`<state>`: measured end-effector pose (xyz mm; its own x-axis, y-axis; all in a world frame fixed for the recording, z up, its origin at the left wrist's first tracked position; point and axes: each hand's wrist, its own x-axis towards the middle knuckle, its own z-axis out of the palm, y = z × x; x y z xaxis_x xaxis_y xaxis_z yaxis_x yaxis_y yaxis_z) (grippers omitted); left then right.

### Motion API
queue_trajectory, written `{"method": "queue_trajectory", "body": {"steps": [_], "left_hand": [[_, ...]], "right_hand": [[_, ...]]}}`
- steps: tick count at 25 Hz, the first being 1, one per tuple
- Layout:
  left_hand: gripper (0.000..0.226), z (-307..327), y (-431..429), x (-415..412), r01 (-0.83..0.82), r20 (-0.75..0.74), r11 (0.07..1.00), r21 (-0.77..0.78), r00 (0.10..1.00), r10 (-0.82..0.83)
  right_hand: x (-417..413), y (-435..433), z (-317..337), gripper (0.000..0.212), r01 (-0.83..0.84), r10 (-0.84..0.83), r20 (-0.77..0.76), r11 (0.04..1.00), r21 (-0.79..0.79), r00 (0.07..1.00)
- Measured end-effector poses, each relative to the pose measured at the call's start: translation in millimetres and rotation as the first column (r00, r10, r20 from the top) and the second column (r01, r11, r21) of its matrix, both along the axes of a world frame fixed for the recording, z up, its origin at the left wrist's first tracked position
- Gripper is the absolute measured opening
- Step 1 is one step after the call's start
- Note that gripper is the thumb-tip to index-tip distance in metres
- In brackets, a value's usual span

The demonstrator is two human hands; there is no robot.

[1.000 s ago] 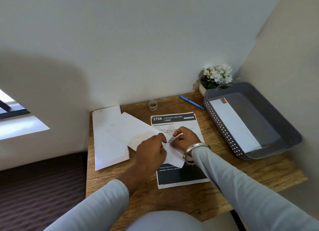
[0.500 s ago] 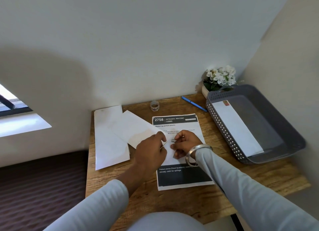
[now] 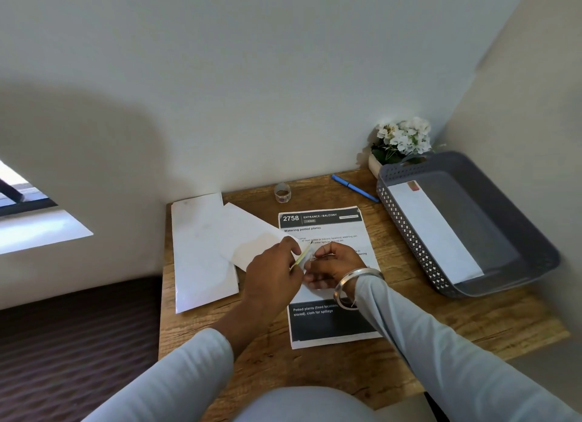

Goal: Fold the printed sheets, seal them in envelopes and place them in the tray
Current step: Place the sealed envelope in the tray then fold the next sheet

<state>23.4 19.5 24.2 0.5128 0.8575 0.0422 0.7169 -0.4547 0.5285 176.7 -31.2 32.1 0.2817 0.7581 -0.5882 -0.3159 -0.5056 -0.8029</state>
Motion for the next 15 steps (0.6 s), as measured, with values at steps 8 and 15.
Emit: {"method": "queue_trajectory", "body": {"steps": [8, 15], "left_hand": [[0.031, 5, -3, -1, -0.009, 0.058, 1.0, -0.029, 0.998, 0.011], [0.031, 11, -4, -3, -0.003, 0.088, 1.0, -0.022, 0.996, 0.005]], "right_hand": [[-10, 6, 2, 0.025, -0.028, 0.03, 0.05, 0.998, -0.052, 0.998], [-16, 16, -6, 0.015, -0.021, 0.029, 0.132, 0.998, -0.06, 0.991]]}}
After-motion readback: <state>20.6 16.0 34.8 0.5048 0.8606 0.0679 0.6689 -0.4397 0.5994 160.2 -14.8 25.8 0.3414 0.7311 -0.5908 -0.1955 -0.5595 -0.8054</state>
